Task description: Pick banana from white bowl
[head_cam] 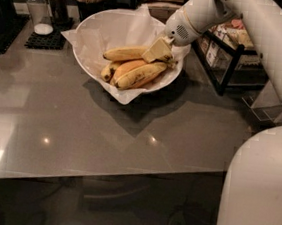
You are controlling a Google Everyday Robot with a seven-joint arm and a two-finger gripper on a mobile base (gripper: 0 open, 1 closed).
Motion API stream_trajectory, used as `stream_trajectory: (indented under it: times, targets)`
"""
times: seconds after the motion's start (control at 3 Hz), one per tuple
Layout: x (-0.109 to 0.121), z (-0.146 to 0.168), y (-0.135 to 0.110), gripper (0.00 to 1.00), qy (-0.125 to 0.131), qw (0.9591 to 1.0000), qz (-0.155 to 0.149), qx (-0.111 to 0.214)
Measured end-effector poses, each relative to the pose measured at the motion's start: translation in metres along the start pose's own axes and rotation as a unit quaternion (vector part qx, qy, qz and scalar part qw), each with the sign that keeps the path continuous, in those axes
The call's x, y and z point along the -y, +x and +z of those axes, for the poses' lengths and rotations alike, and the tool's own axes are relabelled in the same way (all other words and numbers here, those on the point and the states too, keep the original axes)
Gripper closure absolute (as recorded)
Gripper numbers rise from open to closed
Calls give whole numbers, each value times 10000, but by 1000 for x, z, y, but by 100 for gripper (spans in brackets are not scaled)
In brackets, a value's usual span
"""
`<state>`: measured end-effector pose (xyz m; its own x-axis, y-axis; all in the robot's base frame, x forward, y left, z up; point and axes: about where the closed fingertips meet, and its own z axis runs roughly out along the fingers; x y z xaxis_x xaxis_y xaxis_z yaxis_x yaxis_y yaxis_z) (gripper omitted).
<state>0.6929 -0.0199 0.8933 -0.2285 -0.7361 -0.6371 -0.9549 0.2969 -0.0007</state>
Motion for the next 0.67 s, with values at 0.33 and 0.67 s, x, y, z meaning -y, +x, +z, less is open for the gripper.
stream_trajectory:
  times: [0.33, 0.67]
  targets:
    - [0, -1, 0, 93, 36, 10000, 3, 10]
    - [-2, -13, -3, 100, 121, 9999, -24, 89]
